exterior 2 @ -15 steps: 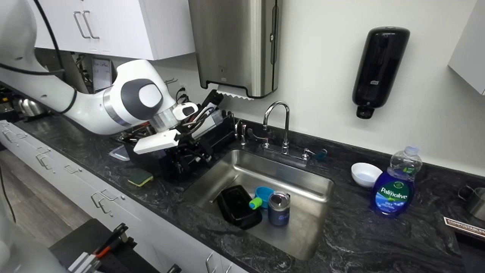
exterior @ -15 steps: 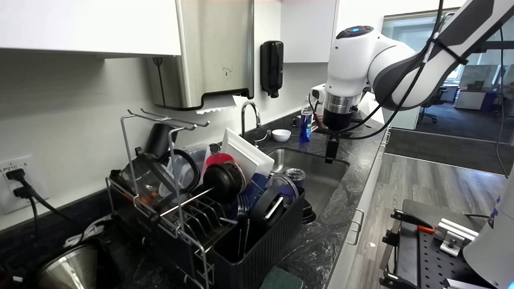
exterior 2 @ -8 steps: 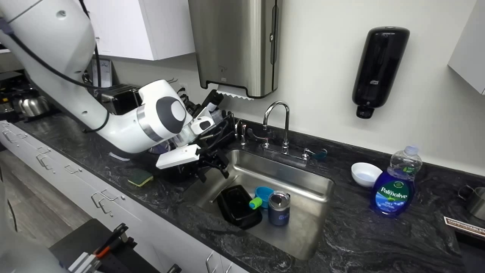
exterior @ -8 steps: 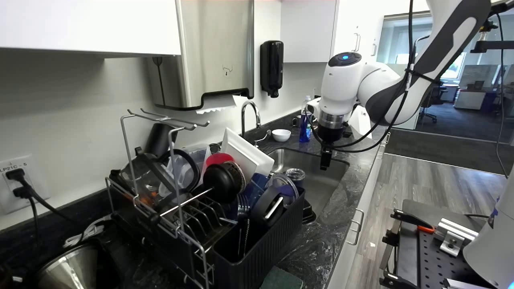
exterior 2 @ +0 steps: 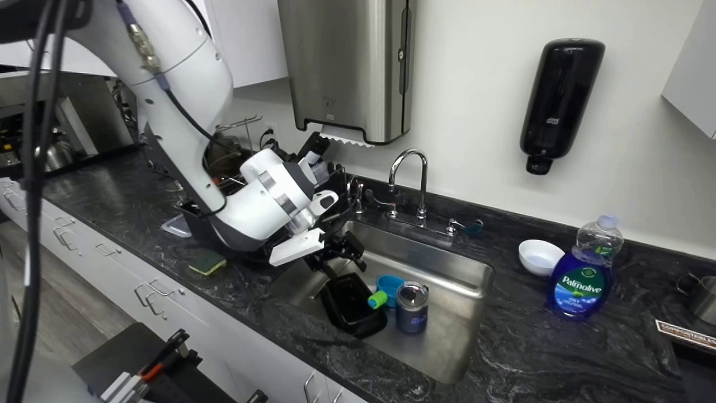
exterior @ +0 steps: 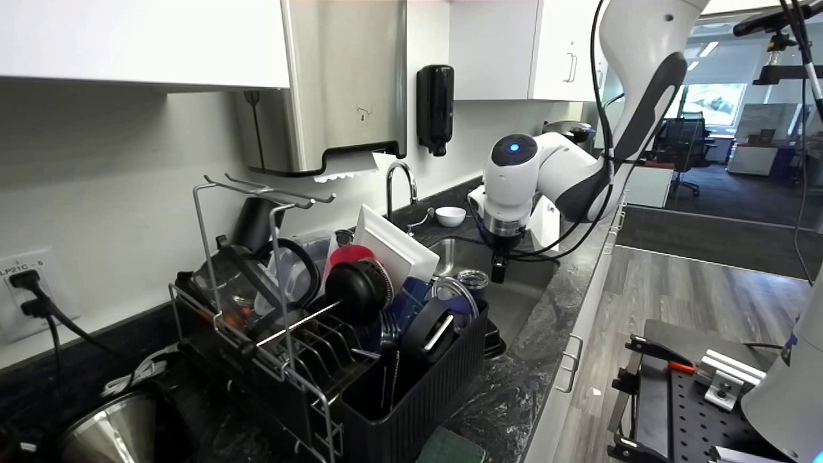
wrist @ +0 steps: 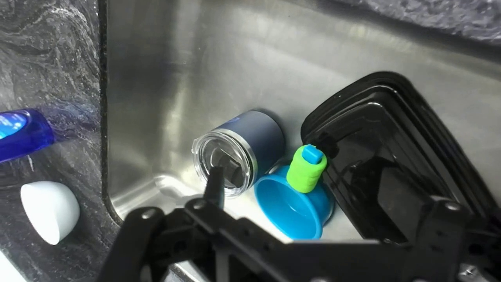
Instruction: Remove the lid from the flusk.
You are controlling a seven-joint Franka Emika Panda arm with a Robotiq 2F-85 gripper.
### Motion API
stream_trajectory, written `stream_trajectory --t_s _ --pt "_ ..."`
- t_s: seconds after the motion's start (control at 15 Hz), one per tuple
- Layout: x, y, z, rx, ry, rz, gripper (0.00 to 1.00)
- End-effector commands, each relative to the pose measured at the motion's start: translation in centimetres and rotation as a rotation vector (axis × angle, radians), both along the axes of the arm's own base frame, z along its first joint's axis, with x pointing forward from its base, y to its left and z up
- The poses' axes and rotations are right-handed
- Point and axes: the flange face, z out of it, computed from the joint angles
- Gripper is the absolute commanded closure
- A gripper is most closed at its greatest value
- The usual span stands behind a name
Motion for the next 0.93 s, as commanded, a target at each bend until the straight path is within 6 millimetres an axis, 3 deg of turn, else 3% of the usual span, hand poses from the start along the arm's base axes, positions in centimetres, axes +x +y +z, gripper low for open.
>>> stream_trajectory --t_s 0.0,0.4,0.87 --pt "2.3 -1.0 -3.2 -0.066 0.001 -0.027 0.0" --pt "4.6 -2.3 -6.7 -0.112 0.025 -0.061 0.0" --pt "8.1 -4.2 -7.4 -0.148 -0.017 -0.071 0.0"
